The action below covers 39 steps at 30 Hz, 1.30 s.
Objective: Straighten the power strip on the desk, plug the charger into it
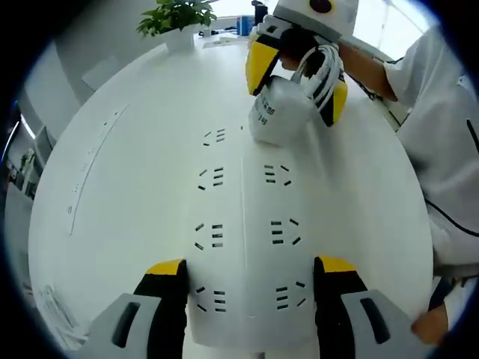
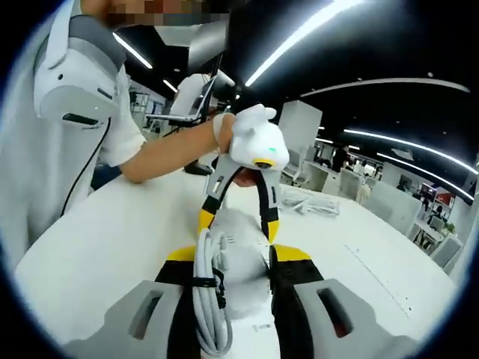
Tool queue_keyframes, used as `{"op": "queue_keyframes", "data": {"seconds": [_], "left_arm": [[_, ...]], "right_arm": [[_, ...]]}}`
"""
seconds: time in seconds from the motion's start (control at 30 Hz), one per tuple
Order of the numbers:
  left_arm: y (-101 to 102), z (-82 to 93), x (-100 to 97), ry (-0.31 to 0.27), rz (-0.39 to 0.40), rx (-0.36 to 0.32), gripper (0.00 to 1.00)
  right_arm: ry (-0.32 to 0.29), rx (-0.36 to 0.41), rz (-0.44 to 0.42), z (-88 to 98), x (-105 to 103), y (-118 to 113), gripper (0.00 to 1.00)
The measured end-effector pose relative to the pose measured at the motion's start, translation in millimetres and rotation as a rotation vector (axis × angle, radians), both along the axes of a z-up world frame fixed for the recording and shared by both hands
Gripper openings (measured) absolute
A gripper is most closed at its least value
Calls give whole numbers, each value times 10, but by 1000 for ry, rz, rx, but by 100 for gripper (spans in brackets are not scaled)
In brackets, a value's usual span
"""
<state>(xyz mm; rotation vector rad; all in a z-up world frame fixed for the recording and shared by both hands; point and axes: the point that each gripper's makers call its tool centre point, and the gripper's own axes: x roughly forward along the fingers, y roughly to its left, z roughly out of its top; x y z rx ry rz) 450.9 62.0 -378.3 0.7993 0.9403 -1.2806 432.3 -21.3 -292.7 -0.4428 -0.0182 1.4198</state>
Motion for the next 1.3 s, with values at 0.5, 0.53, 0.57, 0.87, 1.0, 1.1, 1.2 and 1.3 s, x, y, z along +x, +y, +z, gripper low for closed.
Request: {"op": "queue_keyframes", "data": {"seconds": [0.5,0.53,0.57,0.87,1.0,1.1,1.2,1.3], "left_arm": [[-22,7,4,-1,0,8,69],[-19,9,6,-1,1,11,69],[-19,9,5,-1,1,11,69],[-25,13,2,-2,-3,6,69],[-27,9,0,-2,-4,9,69],[-27,6,-1,-2,-4,11,69],[-28,5,0,-2,-3,10,69],[-29,3,1,-2,-2,10,69]], "right_arm": [[125,80,-19,66,139,-40,26],[138,63,-9,57,111,-33,26],[128,43,0,45,96,-38,26],[116,16,22,7,48,-15,26],[107,23,23,-2,51,-17,26],[121,30,20,-8,63,-3,25],[140,50,20,-6,67,-7,26],[122,18,15,-10,51,2,26]]}}
